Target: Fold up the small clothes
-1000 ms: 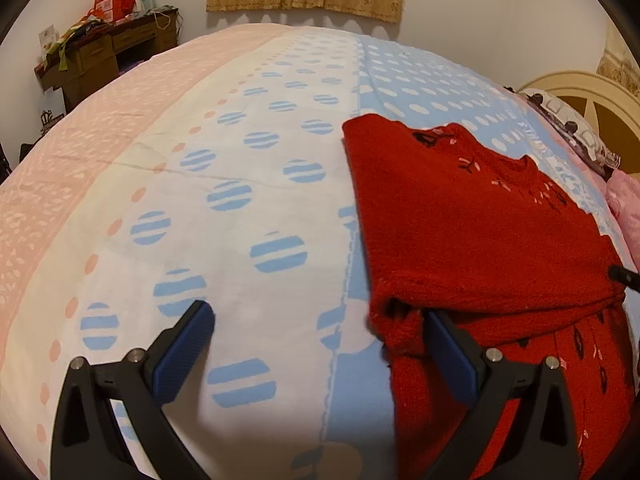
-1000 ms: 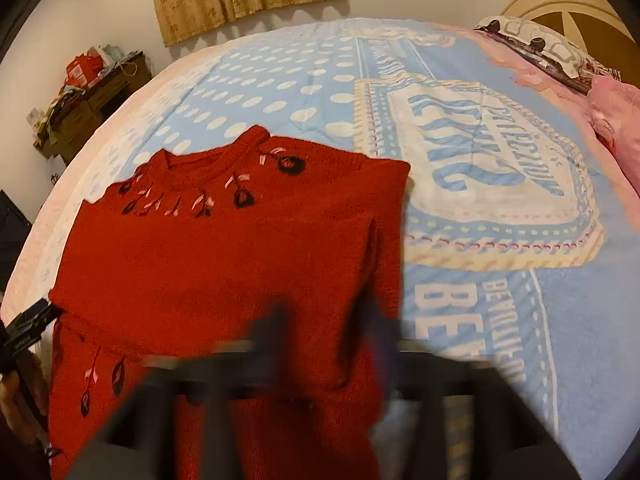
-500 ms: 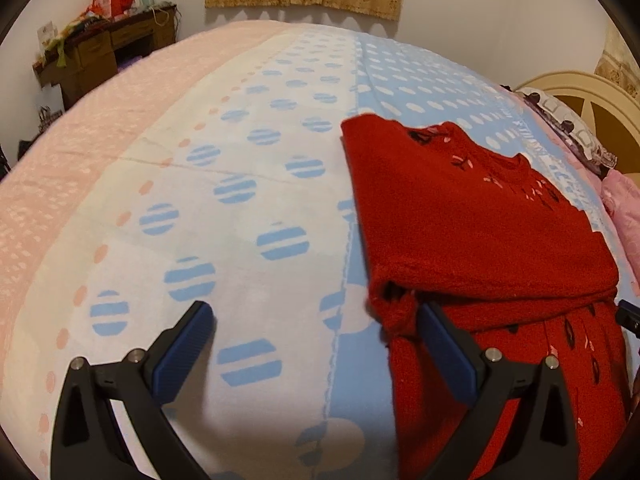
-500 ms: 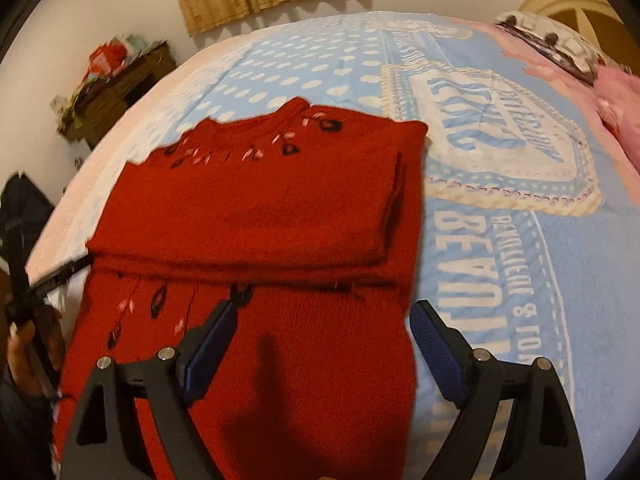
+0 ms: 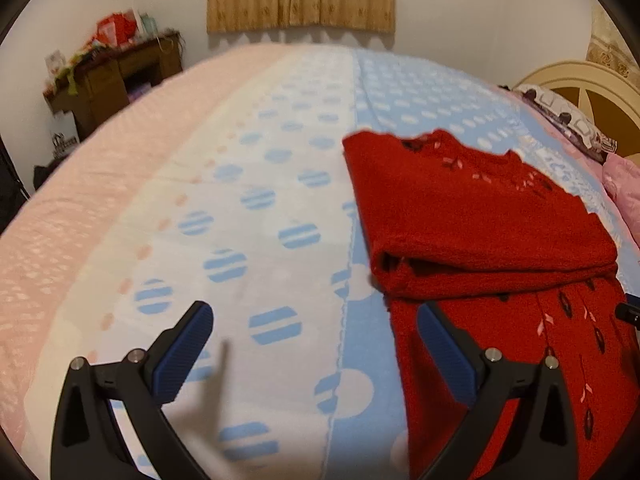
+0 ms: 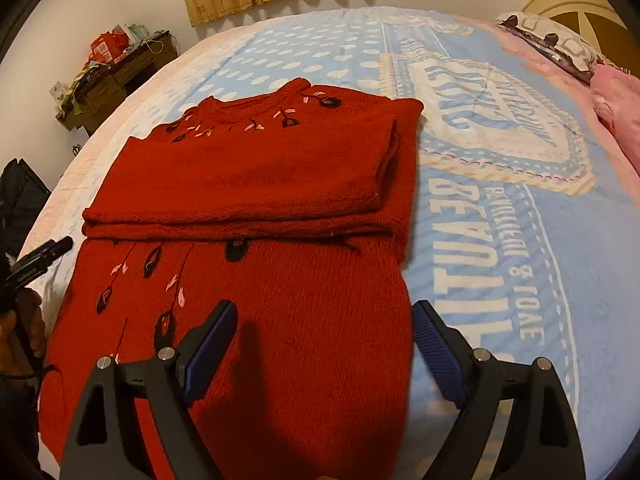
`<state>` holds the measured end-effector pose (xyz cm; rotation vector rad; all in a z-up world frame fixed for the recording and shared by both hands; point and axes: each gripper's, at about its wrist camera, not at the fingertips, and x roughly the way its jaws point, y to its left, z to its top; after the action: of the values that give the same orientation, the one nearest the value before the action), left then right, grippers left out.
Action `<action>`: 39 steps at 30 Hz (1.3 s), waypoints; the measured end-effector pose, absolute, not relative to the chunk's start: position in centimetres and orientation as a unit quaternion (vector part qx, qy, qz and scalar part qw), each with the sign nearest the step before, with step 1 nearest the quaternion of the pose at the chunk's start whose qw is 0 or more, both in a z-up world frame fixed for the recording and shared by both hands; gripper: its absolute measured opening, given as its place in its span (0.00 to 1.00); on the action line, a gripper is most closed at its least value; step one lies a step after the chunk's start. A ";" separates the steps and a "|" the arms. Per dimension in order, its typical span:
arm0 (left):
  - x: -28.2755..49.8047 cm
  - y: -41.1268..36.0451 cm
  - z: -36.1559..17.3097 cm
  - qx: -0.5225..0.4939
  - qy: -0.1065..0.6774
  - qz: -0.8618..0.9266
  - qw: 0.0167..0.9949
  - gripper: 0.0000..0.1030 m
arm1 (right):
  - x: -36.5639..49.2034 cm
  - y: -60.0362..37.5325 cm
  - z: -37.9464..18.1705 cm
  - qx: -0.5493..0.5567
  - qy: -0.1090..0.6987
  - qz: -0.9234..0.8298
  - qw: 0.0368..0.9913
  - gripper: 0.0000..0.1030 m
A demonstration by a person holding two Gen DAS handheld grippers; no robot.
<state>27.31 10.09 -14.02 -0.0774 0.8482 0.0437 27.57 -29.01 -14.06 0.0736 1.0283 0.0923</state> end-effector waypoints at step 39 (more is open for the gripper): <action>10.8 9.3 -6.9 0.064 0.273 -0.029 0.959 1.00 | 13.4 -23.8 -10.5 0.000 0.434 0.101 0.895 0.86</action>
<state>10.82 9.25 -6.91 0.1306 0.5541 -0.0596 13.43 -23.78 -10.46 0.0001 0.8993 0.2089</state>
